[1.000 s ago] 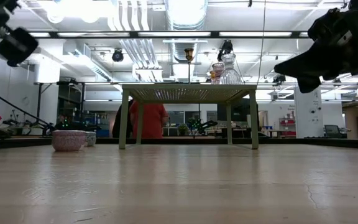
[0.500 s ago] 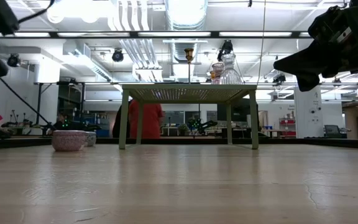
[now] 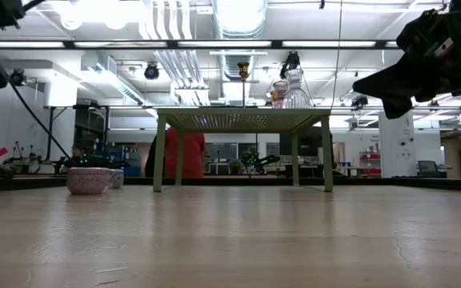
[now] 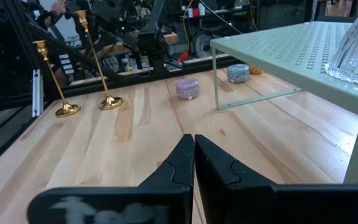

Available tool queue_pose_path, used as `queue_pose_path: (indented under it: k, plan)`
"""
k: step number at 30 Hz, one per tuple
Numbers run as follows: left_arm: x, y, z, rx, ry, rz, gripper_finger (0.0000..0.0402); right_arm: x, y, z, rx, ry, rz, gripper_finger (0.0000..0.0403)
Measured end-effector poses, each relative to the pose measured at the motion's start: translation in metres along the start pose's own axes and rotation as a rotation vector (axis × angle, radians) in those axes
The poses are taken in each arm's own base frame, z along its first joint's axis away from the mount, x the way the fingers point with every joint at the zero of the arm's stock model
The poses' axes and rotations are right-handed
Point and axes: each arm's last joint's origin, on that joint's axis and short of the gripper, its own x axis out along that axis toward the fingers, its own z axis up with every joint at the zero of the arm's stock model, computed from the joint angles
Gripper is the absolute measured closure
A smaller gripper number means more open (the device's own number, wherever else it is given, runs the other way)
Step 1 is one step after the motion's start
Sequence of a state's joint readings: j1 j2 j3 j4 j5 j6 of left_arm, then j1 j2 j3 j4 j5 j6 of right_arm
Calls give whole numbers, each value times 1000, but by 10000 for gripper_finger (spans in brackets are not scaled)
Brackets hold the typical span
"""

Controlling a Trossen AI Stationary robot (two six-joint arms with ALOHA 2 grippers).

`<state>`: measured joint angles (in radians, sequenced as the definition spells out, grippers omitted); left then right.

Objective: Pick & Place candle stick holders
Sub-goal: Put the top gold candle holder on the shelf

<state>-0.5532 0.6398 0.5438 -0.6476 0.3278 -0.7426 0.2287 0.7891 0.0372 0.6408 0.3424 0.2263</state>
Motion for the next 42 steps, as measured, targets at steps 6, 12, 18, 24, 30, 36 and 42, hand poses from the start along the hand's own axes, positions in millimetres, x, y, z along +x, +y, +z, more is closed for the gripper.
queue_pose_path:
  k: [6,12,18,24,30,36,42]
  plan:
    - [3,2,-2,-66,-8,41,319,0,0,0,0,-1,0,394]
    - [6,5,-5,-116,60,55,305,0,0,0,0,-2,0,394]
    - [10,7,-5,-108,68,102,305,0,0,0,-4,-3,0,394]
    - [12,8,-3,-63,55,127,305,0,0,0,-1,-3,0,394]
    - [13,7,0,-17,25,119,305,0,0,0,0,-5,0,394]
    - [13,6,1,2,1,132,305,0,0,0,0,-5,0,394]
    - [13,6,2,20,-13,131,305,0,0,0,0,-5,0,394]
